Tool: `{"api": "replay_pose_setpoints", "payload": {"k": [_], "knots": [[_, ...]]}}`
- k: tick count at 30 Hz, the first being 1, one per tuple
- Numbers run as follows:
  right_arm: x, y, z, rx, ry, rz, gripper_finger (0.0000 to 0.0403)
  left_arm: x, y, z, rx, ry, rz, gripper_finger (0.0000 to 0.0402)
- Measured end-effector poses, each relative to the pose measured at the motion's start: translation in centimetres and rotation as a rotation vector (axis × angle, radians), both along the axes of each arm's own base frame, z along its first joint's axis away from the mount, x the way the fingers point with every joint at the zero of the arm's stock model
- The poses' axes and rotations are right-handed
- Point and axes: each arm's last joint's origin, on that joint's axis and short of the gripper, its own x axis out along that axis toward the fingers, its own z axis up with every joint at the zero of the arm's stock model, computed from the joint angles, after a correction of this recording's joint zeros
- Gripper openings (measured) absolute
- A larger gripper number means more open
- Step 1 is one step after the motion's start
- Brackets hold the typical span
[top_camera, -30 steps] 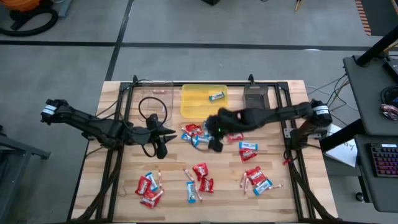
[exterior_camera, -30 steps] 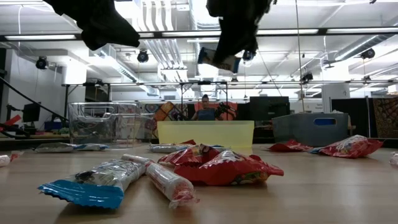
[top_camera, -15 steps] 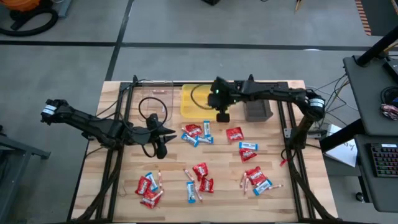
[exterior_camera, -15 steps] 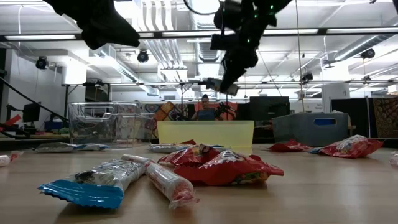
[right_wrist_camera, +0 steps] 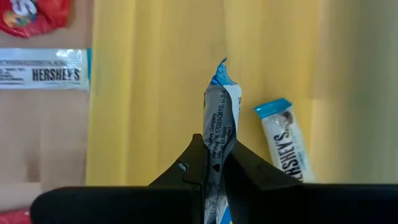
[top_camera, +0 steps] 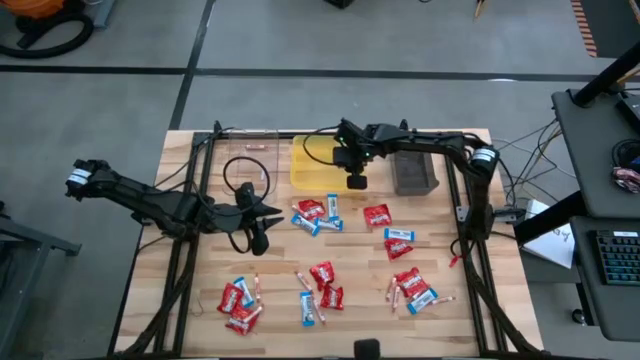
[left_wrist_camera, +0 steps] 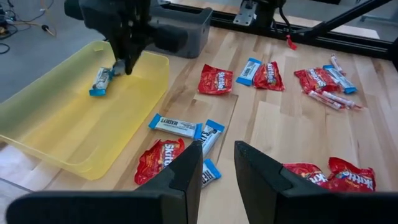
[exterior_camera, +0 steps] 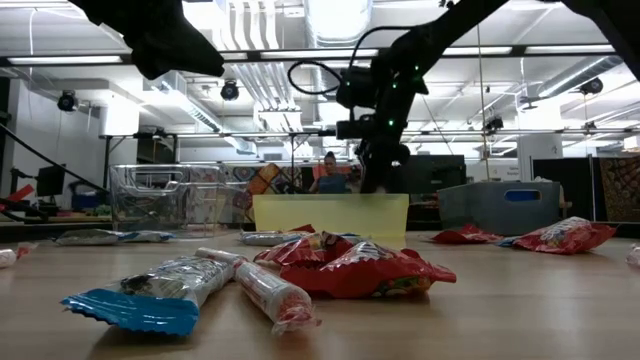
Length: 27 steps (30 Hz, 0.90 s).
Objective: Sort candy
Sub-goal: Put the white chocolate into the yellow bin
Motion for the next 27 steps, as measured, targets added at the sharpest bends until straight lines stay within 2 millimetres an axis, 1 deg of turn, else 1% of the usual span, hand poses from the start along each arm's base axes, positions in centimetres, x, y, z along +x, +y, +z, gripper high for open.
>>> {"api": "replay_pose_setpoints", "payload": {"k": [3,8,17,21,27], "knots": [[0.1,-0.1,-0.5,-0.002,0.012,0.012,0.0028,0.0,0.0,0.0,0.008,0.002,-0.004,0.0077],[0.1,-0.3,-0.4,-0.016,0.010,0.033,0.0028,0.0,0.0,0.0,0.013,0.004,-0.006,0.0077],[-0.1,-0.5,-0.4,-0.009,0.011,0.013,0.0029,0.0,0.0,0.0,0.014,0.005,-0.006,0.0077],[0.0,-0.5,-0.9,0.016,0.018,-0.031,0.0044,0.0,0.0,0.0,0.014,0.005,-0.006,0.0077],[0.2,-0.6,-1.8,0.030,0.037,-0.042,0.0068,0.0,0.0,0.0,0.014,0.005,-0.006,0.0077]]}}
